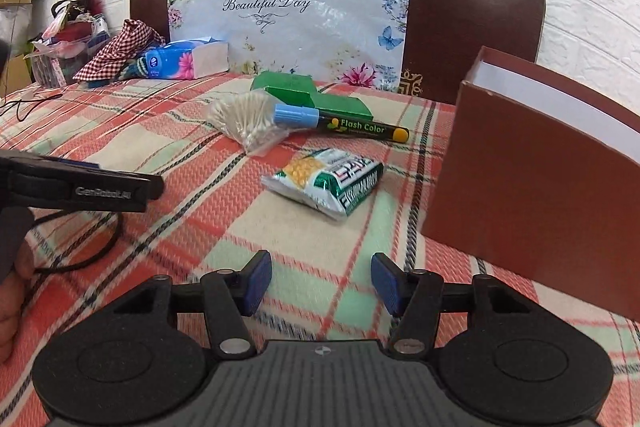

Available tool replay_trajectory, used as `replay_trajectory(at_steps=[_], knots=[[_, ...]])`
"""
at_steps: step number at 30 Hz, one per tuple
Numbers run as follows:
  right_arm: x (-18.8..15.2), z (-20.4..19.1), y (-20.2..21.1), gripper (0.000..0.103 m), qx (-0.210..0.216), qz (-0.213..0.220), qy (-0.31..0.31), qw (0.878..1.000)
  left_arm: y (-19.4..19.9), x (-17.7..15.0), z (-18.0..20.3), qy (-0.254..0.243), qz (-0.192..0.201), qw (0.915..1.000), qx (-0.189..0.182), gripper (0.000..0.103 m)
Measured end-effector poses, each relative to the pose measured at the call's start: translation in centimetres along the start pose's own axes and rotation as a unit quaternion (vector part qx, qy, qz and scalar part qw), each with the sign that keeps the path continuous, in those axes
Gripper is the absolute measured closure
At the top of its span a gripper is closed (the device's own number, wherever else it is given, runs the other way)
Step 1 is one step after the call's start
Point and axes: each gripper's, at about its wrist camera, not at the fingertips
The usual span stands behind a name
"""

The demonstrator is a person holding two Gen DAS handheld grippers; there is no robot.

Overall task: Organize objects
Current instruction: 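Move the right gripper toward the green-and-white snack packet, then grasp the snack packet with the right gripper and lift it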

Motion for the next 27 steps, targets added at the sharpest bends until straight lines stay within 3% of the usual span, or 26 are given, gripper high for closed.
replay_trajectory(at_steps=[2, 7, 11, 12, 14, 16, 17, 18, 21, 27], knots=[[0.6, -0.3, -0.8, 0.047, -0.002, 0.003, 0.001, 1.0, 0.1, -0.2, -0.2, 0.01, 0.006, 0.9999, -0.003, 0.026], [2.5, -0.1, -3.5, 0.024, -0.008, 0.002, -0.038, 0.999, 0.0, -0.3, 0.0, 0.011, 0.011, 0.9999, -0.003, 0.025], [3.8, 0.1, -5.8, 0.021, -0.012, -0.002, -0.07, 0.997, -0.1, -0.3, 0.1, 0.008, 0.011, 0.9999, -0.005, 0.022], [4.0, 0.1, -6.2, 0.023, -0.016, -0.003, -0.075, 0.997, -0.1, -0.3, 0.1, 0.007, 0.011, 0.9999, -0.005, 0.022], [4.0, 0.1, -6.4, 0.04, -0.027, 0.0, -0.079, 0.997, -0.1, -0.3, 0.1, 0.007, 0.011, 0.9999, -0.005, 0.022], [3.8, 0.4, -6.1, 0.069, -0.029, 0.006, -0.084, 0.996, -0.1, -0.3, 0.2, 0.004, 0.01, 0.9999, -0.004, 0.022], [3.7, 0.7, -5.9, 0.077, -0.033, 0.007, -0.082, 0.996, -0.1, -0.3, 0.2, 0.003, 0.01, 0.9999, -0.003, 0.022], [3.5, 1.0, -5.7, 0.096, -0.03, 0.006, -0.081, 0.996, -0.1, -0.3, 0.3, 0.001, 0.01, 0.9999, -0.001, 0.022], [3.0, 1.8, -4.8, 0.102, -0.025, 0.003, -0.079, 0.997, 0.0, -0.3, 0.4, -0.006, 0.01, 0.9999, 0.003, 0.021], [2.1, 1.5, -2.9, 0.097, -0.038, 0.016, -0.041, 0.998, 0.1, -0.4, 0.6, -0.01, 0.011, 0.9999, 0.006, 0.021]])
Point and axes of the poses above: each gripper's, at about its wrist camera, not at the fingertips, and y roughly against the way its jaws point, z to its right, x to its top, and after that the axes turned 3 degrees about -y, right-handed
